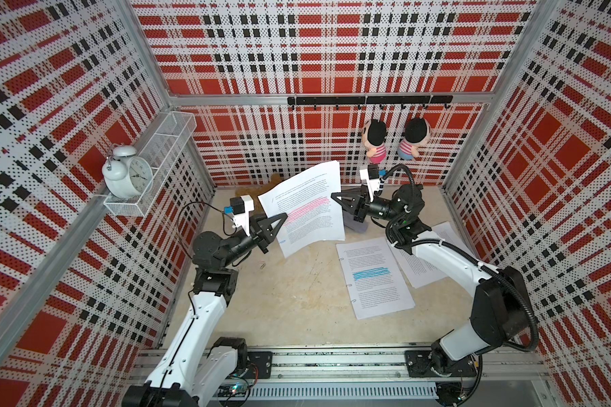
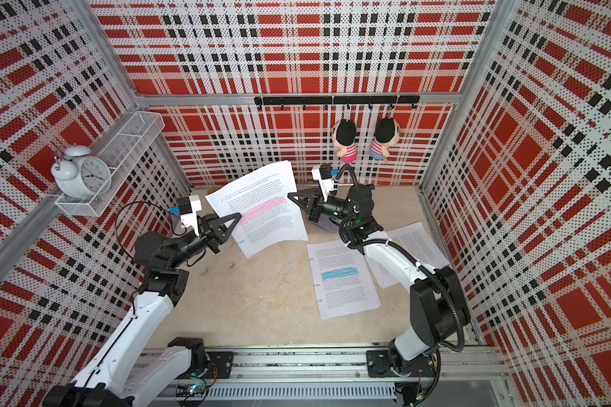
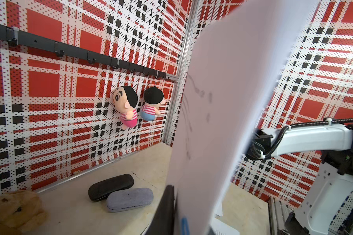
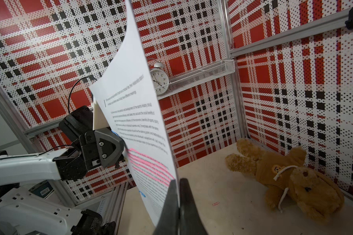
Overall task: Unclip the paperclips from the documents
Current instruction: Remove the paper clip from the document.
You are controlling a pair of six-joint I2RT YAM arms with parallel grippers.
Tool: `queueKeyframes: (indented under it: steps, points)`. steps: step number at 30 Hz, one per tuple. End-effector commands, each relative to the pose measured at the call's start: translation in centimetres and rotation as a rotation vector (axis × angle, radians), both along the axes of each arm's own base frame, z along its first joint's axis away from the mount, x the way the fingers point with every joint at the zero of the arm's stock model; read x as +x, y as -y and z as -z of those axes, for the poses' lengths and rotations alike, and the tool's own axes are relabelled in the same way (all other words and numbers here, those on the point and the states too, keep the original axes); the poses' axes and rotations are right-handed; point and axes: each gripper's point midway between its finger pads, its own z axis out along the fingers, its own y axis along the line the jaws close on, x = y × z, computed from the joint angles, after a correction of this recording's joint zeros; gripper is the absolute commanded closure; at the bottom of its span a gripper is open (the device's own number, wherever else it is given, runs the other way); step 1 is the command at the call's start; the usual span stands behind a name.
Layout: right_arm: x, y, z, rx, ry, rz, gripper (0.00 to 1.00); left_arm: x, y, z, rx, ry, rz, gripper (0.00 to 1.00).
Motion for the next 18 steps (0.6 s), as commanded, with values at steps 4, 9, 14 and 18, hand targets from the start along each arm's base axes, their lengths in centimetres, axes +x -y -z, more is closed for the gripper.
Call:
queueKeyframes:
  steps: [4, 9, 14, 18]
  points:
    - [-0.6, 0.8, -0.8, 0.005, 0.027, 0.033, 1.00, -0.1, -0.9, -0.9, -0.014, 0.029, -0.038, 0.89]
    - [-0.6, 1.0, -0.3, -0.007, 0.012, 0.038, 1.00, -0.1, -1.1, -1.3, -0.015, 0.037, -0.047, 0.88]
    - [-0.6, 1.2, 0.0, -0.018, 0.007, 0.044, 1.00, -0.1, -1.4, -1.5, -0.016, 0.041, -0.059, 0.86]
    - [-0.4, 1.5, 0.1, -0.025, 0.001, 0.053, 1.00, -0.2, -1.4, -1.5, -0.016, 0.039, -0.057, 0.88]
